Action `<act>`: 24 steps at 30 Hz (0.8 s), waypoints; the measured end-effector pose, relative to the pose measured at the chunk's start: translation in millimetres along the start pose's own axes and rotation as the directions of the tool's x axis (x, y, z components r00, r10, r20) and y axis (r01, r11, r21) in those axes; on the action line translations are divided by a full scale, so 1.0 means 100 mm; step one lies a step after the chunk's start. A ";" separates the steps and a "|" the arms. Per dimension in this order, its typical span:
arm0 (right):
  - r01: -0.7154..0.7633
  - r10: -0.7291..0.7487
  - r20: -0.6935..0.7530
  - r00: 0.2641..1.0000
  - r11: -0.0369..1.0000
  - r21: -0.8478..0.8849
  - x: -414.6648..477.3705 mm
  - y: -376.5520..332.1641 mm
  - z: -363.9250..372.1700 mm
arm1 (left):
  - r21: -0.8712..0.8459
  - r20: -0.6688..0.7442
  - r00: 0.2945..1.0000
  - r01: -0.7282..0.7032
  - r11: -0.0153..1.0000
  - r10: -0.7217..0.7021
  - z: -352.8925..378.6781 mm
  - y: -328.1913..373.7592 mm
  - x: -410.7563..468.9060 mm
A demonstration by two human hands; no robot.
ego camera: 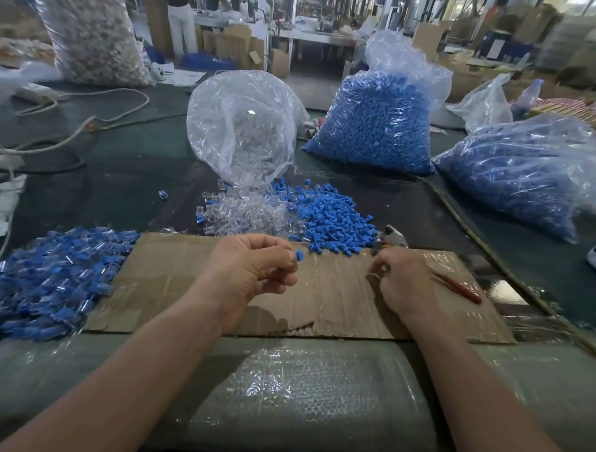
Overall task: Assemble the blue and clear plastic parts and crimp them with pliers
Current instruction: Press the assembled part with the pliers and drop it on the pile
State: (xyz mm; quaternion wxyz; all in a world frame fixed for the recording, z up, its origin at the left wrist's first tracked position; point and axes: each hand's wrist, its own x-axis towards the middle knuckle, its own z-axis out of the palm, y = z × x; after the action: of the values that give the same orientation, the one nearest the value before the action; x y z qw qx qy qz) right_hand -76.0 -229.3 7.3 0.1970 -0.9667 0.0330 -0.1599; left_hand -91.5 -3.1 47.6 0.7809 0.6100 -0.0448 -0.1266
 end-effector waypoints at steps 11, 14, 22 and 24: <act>0.050 -0.046 0.090 0.995 0.998 -0.039 0.06 -0.11 0.02 | -0.001 -0.033 0.999 0.018 1.000 -0.018 -0.04 -0.04 0.03; -0.192 0.271 0.355 0.895 0.951 -0.241 0.10 0.05 -0.07 | -0.013 -0.052 0.999 0.014 1.000 -0.014 -0.06 -0.04 0.07; -0.258 0.271 0.395 0.878 0.962 -0.087 0.18 0.18 -0.21 | -0.016 -0.071 0.997 0.034 0.999 -0.035 -0.08 -0.09 0.21; -0.305 0.275 0.396 0.876 0.952 0.016 0.17 0.17 -0.25 | -0.017 -0.074 0.996 0.051 0.999 -0.052 -0.07 -0.11 0.26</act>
State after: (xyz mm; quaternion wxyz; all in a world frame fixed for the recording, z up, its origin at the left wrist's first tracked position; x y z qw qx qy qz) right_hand -68.0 -256.3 27.5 0.2587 -0.9547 0.1314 0.0653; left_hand -66.8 -5.4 32.7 0.7832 0.6093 0.0011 -0.1241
